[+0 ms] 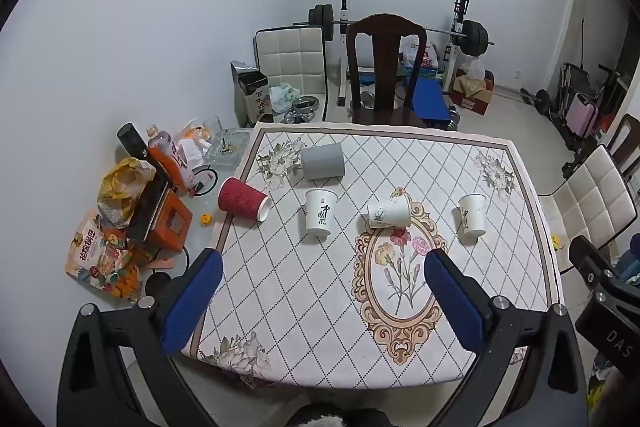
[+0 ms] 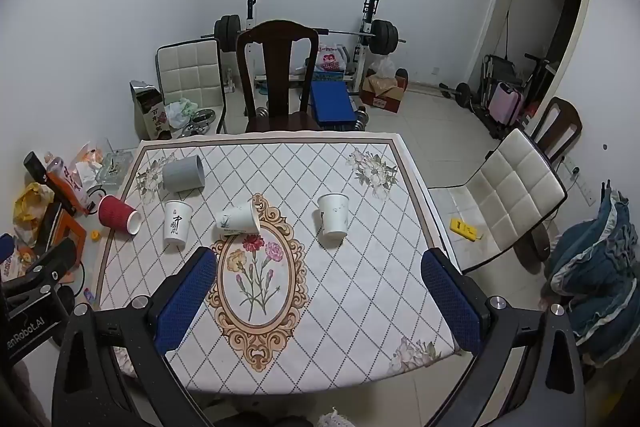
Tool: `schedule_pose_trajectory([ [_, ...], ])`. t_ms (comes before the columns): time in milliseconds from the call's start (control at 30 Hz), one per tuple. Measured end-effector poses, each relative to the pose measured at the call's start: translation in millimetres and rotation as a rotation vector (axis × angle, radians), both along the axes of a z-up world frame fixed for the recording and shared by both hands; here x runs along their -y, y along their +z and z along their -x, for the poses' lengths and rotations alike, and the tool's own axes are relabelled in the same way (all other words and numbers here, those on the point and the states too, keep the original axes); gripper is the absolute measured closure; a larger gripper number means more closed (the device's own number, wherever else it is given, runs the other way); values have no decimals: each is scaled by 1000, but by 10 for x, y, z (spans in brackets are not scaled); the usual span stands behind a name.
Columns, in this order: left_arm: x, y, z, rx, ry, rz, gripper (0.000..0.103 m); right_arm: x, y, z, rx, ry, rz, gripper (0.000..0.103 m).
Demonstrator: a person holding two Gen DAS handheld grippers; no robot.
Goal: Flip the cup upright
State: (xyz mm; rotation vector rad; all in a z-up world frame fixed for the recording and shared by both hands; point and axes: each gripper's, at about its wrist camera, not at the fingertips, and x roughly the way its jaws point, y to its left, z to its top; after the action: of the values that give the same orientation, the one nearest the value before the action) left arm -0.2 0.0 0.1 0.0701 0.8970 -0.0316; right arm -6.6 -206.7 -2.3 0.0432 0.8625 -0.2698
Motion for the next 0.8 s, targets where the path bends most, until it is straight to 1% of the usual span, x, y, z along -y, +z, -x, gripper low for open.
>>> schedule_pose_trajectory([
  [267,7,-8,6,-3,0,8,0,19,7,-140,-3,8,7,0],
  [333,-12,-31,-34,-8,1,7,0,24,1,-73,10,7,11,0],
  [533,-5,-37,-45,-9,-5,8,0,40,-15,-136,-3,8,20,0],
  [800,153,-29,-90,-6,-14,-6,0,81,-43,-170,-5,6,17,0],
])
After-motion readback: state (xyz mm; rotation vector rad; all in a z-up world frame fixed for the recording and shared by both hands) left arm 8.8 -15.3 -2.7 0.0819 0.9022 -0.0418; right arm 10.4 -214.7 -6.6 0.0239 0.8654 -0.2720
